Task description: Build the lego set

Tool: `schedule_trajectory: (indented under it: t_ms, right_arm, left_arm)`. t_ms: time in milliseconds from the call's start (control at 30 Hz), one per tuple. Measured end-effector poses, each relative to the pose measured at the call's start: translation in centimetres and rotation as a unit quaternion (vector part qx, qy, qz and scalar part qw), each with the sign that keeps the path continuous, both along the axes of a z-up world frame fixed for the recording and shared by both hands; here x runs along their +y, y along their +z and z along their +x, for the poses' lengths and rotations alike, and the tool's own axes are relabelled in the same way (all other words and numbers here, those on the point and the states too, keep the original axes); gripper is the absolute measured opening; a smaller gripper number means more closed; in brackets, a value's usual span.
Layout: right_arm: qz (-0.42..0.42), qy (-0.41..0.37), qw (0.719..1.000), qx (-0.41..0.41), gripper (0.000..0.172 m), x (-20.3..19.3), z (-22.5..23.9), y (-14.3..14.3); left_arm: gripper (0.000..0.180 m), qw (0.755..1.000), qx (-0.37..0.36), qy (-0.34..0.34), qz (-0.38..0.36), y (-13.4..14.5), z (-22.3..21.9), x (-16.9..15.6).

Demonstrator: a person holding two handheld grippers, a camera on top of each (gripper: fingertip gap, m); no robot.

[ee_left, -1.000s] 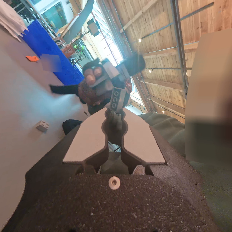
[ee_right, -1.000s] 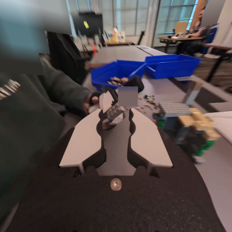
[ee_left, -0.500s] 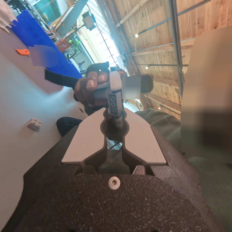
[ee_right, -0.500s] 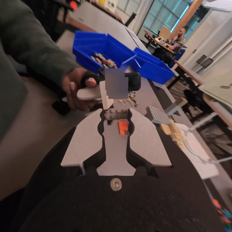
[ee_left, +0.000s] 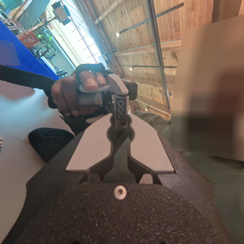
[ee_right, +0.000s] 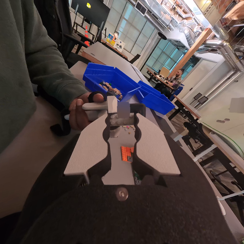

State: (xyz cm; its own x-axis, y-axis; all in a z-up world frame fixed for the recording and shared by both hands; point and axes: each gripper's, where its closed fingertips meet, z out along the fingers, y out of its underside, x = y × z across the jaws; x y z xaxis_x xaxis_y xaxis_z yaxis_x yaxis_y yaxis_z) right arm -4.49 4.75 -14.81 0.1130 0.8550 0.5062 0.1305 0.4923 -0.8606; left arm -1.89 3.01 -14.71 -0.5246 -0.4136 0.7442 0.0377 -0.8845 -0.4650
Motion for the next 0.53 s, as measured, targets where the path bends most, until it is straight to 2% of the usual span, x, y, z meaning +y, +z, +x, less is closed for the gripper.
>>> schedule_trajectory:
  t_ms: [100,267,333,400,467,533]
  right_arm:
    - [-0.007,-0.003,1.000,-0.002,0.035,0.2,0.0,-0.1]
    - [-0.056,-0.025,0.997,-0.048,0.039,1.5,1.4,-1.0]
    - [-0.106,-0.018,0.987,-0.120,0.029,1.9,3.2,-3.1]
    - [-0.134,-0.027,0.966,-0.220,0.022,2.8,5.5,-6.6]
    - [-0.167,-0.029,0.938,-0.301,0.023,3.1,7.3,-9.8]
    - [-0.189,-0.028,0.918,-0.347,0.026,3.1,7.7,-11.7]
  left_arm:
    - [0.018,1.000,0.007,0.009,0.002,-0.1,0.0,0.3]
    - [0.018,0.997,0.050,0.065,-0.011,-1.6,-0.6,2.7]
    - [0.018,0.993,0.083,0.081,-0.003,-2.6,-0.8,3.3]
    - [0.017,0.993,0.081,0.082,-0.012,-2.7,-1.0,3.5]
    - [0.017,0.995,0.067,0.074,-0.028,-2.6,-1.0,3.5]
    - [0.018,0.996,0.039,0.067,-0.051,-2.2,-1.1,3.5]
